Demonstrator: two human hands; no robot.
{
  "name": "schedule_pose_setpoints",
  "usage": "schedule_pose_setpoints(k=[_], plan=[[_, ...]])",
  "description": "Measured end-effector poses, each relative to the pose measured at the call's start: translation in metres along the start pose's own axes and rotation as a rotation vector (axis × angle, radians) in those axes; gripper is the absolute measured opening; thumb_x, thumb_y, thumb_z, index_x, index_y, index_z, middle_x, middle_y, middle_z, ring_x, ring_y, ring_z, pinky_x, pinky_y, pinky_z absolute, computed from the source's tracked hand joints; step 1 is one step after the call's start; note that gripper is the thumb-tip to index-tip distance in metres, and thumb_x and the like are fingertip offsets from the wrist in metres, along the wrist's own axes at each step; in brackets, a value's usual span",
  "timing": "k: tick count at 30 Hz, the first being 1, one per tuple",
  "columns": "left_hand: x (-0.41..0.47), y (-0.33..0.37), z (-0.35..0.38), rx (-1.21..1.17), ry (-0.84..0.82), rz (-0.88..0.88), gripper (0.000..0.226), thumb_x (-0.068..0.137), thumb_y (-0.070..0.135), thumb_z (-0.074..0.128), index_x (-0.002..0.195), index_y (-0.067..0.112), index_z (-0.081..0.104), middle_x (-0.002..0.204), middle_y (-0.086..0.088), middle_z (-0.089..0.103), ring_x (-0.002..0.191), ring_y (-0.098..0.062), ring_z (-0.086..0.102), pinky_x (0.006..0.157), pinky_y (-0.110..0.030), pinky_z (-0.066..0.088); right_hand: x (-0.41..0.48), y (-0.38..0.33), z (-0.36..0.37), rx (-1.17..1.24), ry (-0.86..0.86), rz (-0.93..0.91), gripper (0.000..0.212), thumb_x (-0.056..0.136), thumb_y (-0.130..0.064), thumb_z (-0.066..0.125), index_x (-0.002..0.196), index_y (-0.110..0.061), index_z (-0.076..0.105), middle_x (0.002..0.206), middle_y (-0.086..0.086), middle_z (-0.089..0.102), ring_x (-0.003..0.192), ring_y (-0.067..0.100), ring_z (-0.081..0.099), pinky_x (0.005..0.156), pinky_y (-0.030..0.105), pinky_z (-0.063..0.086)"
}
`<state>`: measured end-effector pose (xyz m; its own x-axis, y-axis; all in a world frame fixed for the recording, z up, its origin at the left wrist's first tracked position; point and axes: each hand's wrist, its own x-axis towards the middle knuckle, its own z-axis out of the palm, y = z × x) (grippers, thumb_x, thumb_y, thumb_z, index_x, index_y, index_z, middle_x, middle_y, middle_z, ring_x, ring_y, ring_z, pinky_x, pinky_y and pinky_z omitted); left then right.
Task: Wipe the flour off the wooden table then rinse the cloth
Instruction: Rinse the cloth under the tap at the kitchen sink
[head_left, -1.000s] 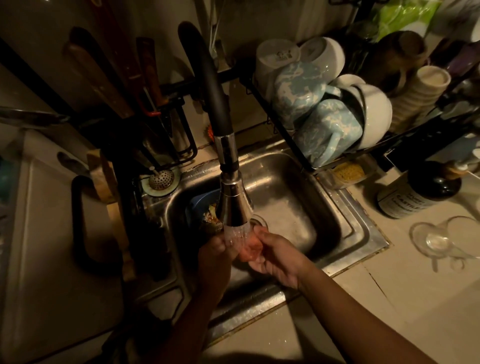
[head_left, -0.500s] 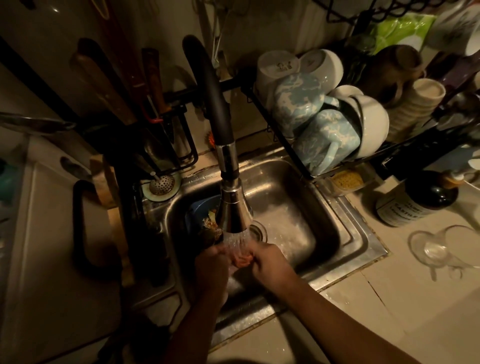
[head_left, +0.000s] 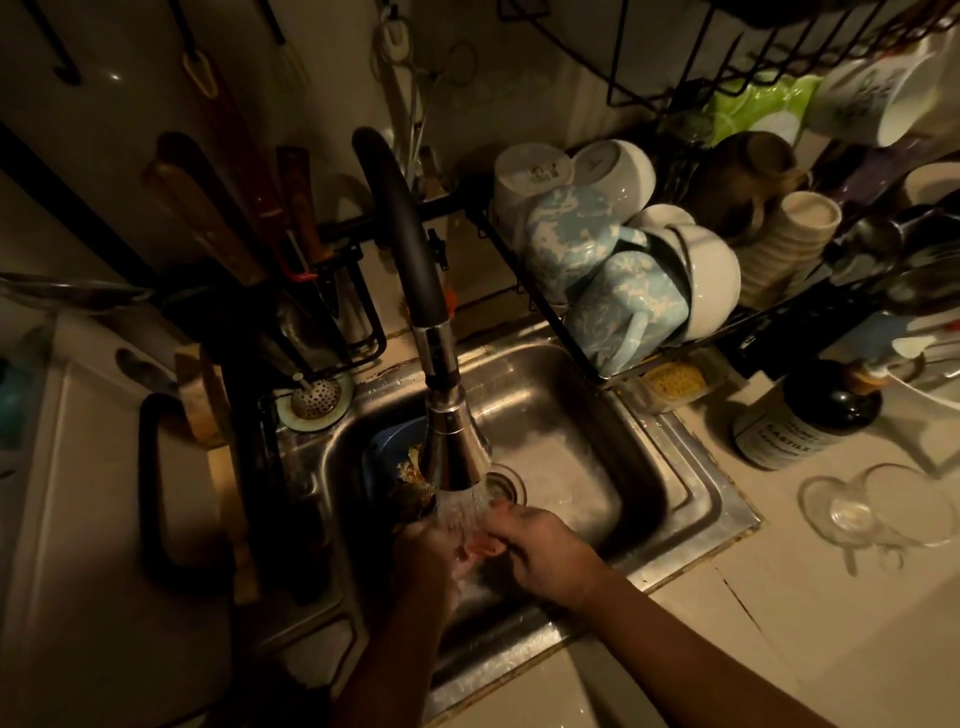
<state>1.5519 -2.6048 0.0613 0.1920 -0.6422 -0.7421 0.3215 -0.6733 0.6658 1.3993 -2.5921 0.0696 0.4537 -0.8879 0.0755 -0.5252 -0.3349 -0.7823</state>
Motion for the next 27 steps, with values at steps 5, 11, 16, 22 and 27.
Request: schedule_pose_setpoints(k=[5,11,16,22,27], plan=[[0.011,0.01,-0.015,0.231,-0.024,0.357,0.02,0.085,0.005,0.056,0.096,0.002,0.072,0.098,-0.022,0.073,0.096,-0.043,0.069,0.091,-0.059,0.053,-0.001,-0.027,-0.002,0.983,0.218,0.454,0.012,0.093,-0.03,0.067,0.096,-0.018,0.071,0.092,0.004,0.068,0.089,0.016,0.065,0.082,0.033,0.051],[-0.025,0.009,-0.007,0.242,-0.157,0.51,0.031,0.072,0.006,0.056,0.097,-0.005,0.071,0.088,-0.017,0.076,0.082,-0.029,0.074,0.071,-0.039,0.06,0.0,-0.029,-0.011,1.301,0.09,0.793,0.017,0.104,-0.025,0.047,0.118,-0.02,0.055,0.103,0.006,0.074,0.096,0.025,0.071,0.077,0.042,0.06],[-0.024,0.018,-0.002,0.311,-0.012,0.511,0.01,0.079,0.007,0.062,0.079,0.011,0.071,0.081,-0.009,0.074,0.081,-0.032,0.071,0.074,-0.031,0.058,0.003,-0.043,-0.015,1.171,-0.027,0.665,0.017,0.103,-0.021,0.049,0.095,-0.017,0.063,0.072,-0.006,0.07,0.066,0.006,0.063,0.059,0.021,0.048],[-0.019,0.022,0.005,0.327,0.16,0.506,0.024,0.09,-0.017,0.049,0.082,-0.002,0.066,0.078,-0.013,0.067,0.072,-0.025,0.063,0.066,-0.027,0.056,0.007,-0.031,0.005,0.501,0.135,0.584,0.017,0.096,-0.008,0.06,0.103,-0.019,0.071,0.092,-0.011,0.075,0.09,0.004,0.068,0.085,0.019,0.048],[-0.017,0.022,0.008,0.392,0.185,0.563,0.019,0.086,0.001,0.054,0.091,-0.006,0.071,0.085,-0.02,0.07,0.082,-0.031,0.068,0.078,-0.035,0.055,0.01,-0.02,0.008,0.12,0.074,0.5,0.015,0.093,-0.008,0.058,0.103,-0.014,0.067,0.094,0.002,0.072,0.086,0.014,0.066,0.081,0.02,0.046]])
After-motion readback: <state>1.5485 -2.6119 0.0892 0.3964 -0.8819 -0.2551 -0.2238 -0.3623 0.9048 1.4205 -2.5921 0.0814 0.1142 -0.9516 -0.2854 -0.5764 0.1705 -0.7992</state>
